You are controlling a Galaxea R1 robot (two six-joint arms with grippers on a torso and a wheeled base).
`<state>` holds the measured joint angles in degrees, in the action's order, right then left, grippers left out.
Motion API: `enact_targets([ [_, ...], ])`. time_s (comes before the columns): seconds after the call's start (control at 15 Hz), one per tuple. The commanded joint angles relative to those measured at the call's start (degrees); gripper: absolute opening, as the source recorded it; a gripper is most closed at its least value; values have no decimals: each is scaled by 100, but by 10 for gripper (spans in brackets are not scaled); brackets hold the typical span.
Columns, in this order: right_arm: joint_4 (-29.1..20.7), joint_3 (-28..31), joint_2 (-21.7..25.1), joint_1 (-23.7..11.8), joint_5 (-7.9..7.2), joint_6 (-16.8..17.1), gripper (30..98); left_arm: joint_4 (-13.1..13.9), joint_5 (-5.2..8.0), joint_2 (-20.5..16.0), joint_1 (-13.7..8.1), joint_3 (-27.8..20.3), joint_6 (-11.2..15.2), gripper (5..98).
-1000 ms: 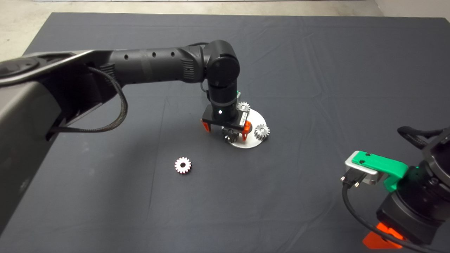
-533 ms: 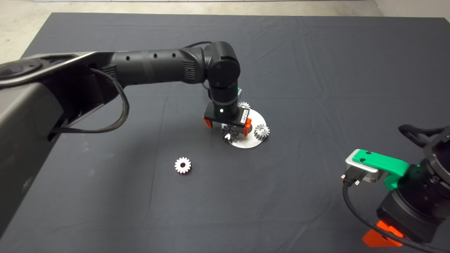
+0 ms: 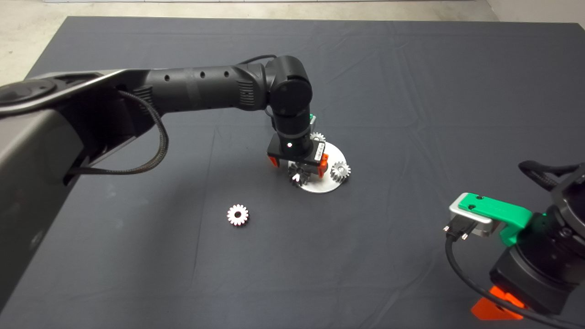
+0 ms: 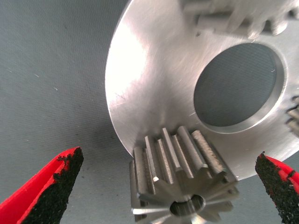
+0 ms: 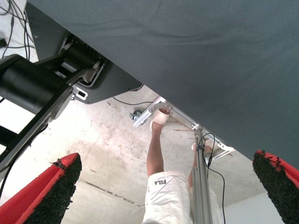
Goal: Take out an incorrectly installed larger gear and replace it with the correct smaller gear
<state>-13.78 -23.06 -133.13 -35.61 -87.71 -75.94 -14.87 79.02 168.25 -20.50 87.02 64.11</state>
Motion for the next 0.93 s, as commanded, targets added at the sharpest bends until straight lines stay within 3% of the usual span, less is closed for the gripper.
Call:
enact_targets([
  [0.0,-143,14,19,-148,-492,-27,969,-51,35,20,-33,-2,-21,939],
  [0.47,-143,14,19,-148,-492,-53,969,-68,26,28,-24,-2,-30,852],
  [0.87,-143,14,19,-148,-492,-53,969,-323,83,55,-24,-77,-22,751],
])
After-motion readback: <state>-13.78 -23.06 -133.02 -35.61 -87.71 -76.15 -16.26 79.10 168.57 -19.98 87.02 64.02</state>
